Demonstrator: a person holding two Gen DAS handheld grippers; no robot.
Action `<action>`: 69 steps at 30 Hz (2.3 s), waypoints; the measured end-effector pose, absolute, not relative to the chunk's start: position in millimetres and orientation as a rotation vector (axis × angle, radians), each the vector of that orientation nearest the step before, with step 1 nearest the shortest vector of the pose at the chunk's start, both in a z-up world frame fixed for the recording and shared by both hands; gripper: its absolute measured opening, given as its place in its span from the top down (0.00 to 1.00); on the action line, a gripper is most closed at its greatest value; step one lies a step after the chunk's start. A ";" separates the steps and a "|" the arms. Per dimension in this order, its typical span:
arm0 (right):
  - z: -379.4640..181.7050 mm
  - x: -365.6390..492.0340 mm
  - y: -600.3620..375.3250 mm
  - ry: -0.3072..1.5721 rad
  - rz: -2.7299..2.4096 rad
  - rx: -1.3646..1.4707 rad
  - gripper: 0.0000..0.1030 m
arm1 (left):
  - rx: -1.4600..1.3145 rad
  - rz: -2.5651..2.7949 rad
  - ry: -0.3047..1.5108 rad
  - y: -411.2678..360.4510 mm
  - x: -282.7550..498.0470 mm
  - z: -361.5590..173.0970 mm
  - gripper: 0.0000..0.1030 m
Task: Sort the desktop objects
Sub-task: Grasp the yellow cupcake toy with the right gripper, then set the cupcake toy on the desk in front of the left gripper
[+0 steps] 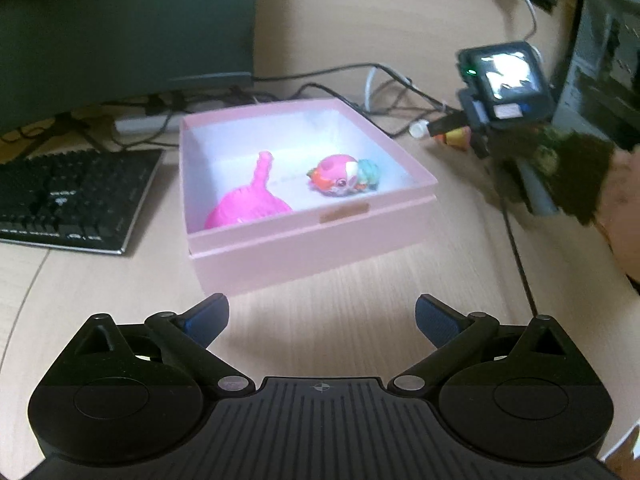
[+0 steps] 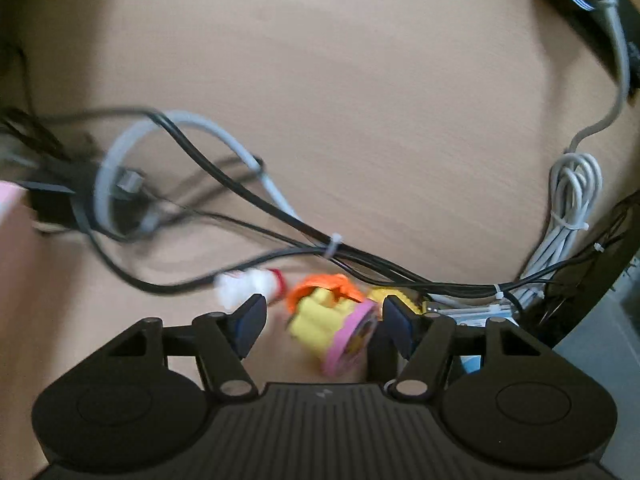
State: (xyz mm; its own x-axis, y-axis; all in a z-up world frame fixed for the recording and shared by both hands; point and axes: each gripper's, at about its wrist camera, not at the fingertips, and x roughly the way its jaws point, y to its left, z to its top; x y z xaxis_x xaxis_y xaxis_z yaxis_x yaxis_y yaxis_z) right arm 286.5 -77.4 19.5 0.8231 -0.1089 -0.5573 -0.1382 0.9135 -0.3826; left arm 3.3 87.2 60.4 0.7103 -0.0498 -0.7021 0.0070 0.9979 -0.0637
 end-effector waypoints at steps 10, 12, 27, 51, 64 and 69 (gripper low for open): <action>38.2 213.5 -125.9 0.595 0.178 -0.404 0.92 | -0.024 -0.135 0.830 55.1 4.3 47.5 0.01; 42.4 201.0 -132.1 0.578 0.191 -0.400 0.92 | -0.015 -0.167 0.839 44.0 3.9 45.5 0.01; 7.8 308.3 -81.7 0.638 -0.035 -0.308 0.48 | 0.017 -0.085 0.865 55.3 -19.9 47.9 0.00; 53.8 56.4 -120.8 0.579 0.704 -0.354 0.36 | 0.118 -0.177 0.909 8.2 -15.0 26.8 0.00; 35.7 230.1 -177.7 0.578 0.050 -0.185 0.04 | 0.082 -0.096 0.900 21.8 -23.3 37.6 0.00; 22.0 253.9 -190.8 0.711 0.049 -0.104 0.22 | 0.075 -0.080 0.893 24.3 -28.4 40.0 0.00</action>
